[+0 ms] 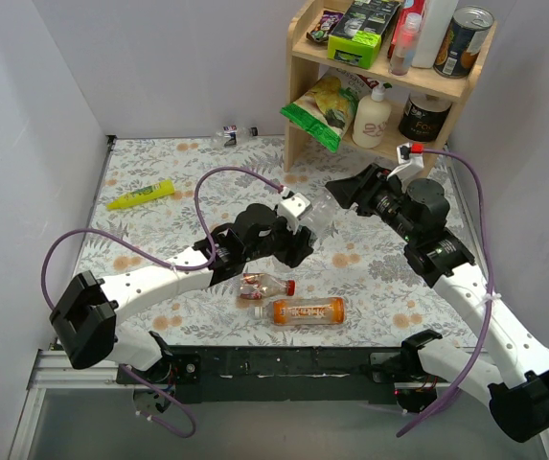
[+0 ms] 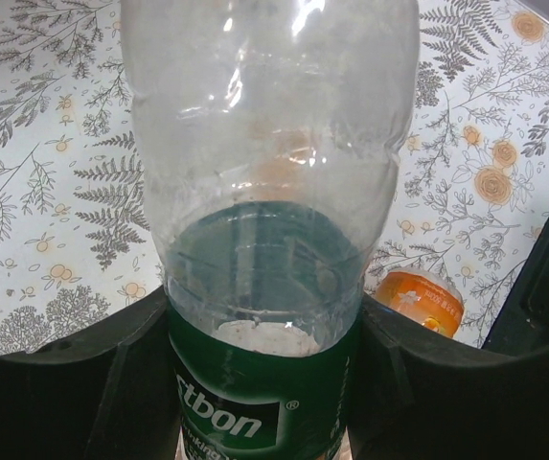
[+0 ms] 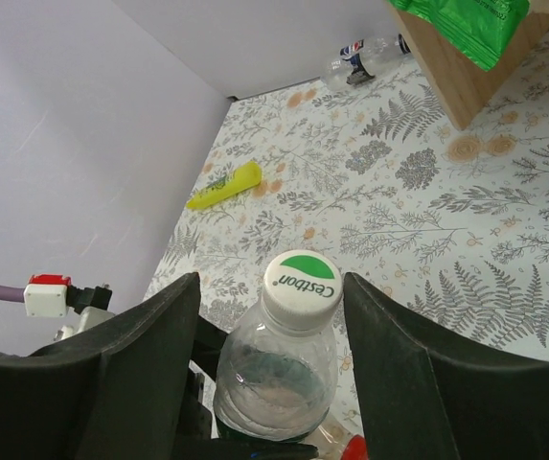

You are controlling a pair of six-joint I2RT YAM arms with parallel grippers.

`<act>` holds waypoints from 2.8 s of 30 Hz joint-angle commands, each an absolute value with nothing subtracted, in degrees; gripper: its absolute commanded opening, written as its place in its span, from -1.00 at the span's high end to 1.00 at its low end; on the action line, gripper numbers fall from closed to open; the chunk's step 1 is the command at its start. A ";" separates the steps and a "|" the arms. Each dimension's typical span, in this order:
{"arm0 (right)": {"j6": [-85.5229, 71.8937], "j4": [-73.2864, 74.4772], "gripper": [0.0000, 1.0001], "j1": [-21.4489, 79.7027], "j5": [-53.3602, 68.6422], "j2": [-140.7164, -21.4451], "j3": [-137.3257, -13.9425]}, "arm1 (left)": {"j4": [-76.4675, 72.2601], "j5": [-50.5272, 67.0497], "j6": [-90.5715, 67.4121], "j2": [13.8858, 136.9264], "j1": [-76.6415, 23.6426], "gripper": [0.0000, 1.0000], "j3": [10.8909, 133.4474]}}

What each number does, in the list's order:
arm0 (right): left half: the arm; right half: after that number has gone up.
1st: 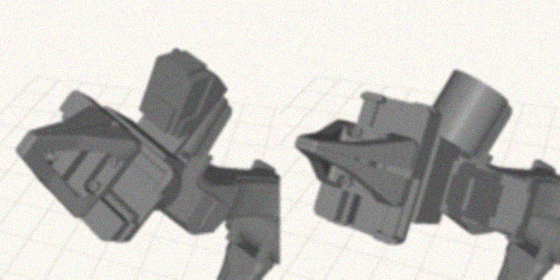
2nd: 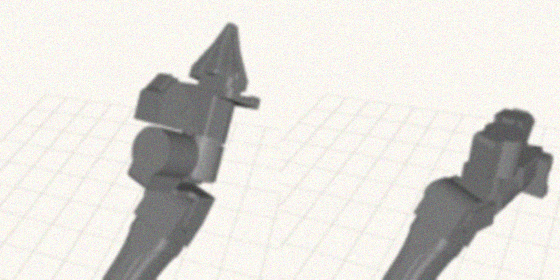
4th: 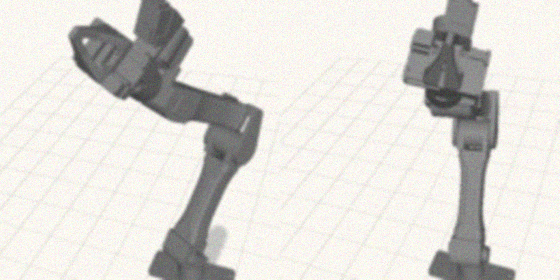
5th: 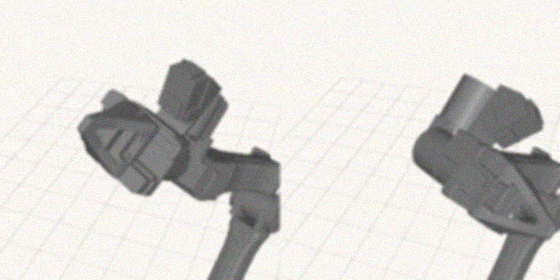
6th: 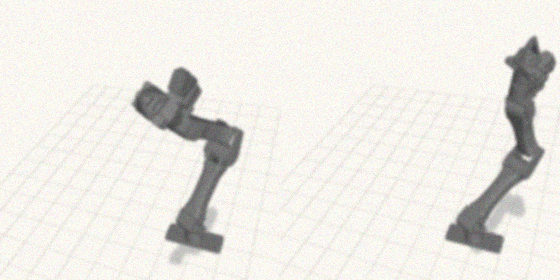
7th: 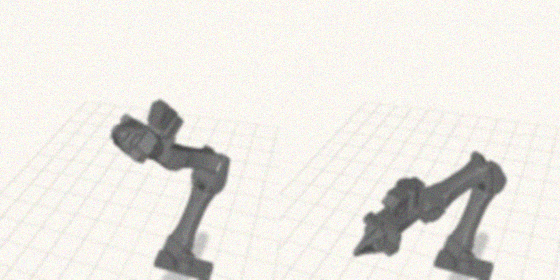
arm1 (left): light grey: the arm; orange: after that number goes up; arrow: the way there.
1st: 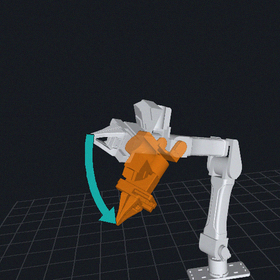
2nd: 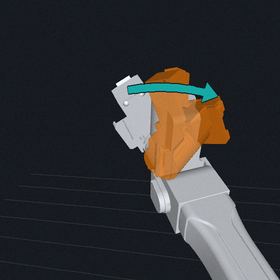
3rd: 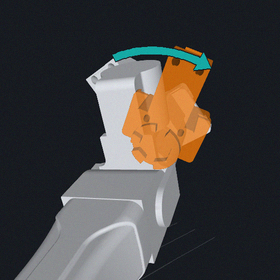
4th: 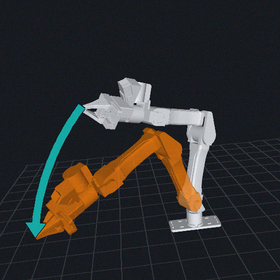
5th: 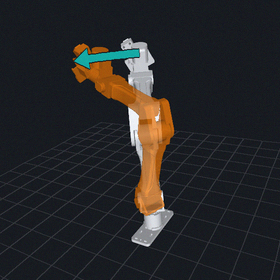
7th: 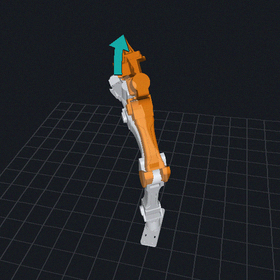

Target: Unscrew the bottle caps

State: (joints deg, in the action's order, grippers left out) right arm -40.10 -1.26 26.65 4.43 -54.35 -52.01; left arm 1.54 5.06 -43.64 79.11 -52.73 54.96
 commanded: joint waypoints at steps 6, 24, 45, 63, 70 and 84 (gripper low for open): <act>-40.17 -2.81 -0.31 26.98 4.13 -55.55 -54.67 | 2.20 2.90 -41.75 79.37 -54.05 -0.02 56.95; -39.90 -3.08 0.00 26.98 4.31 -57.74 -54.14 | 2.20 2.81 -41.57 79.28 -54.67 -0.02 57.04; -27.51 -14.23 0.56 19.34 32.04 -53.97 -52.82 | -13.16 55.23 -52.53 78.40 -41.05 -0.05 54.06; -30.06 -28.30 0.52 15.65 48.08 -50.01 -48.87 | -23.82 80.16 -62.23 84.99 -38.85 -0.04 55.63; -26.20 -22.77 0.48 15.21 43.34 -46.58 -49.92 | -19.52 78.14 -58.81 85.08 -38.85 -0.04 56.42; -24.08 -22.32 0.45 14.94 48.24 -45.09 -50.54 | -14.94 83.14 -56.87 86.31 -38.85 -0.04 58.62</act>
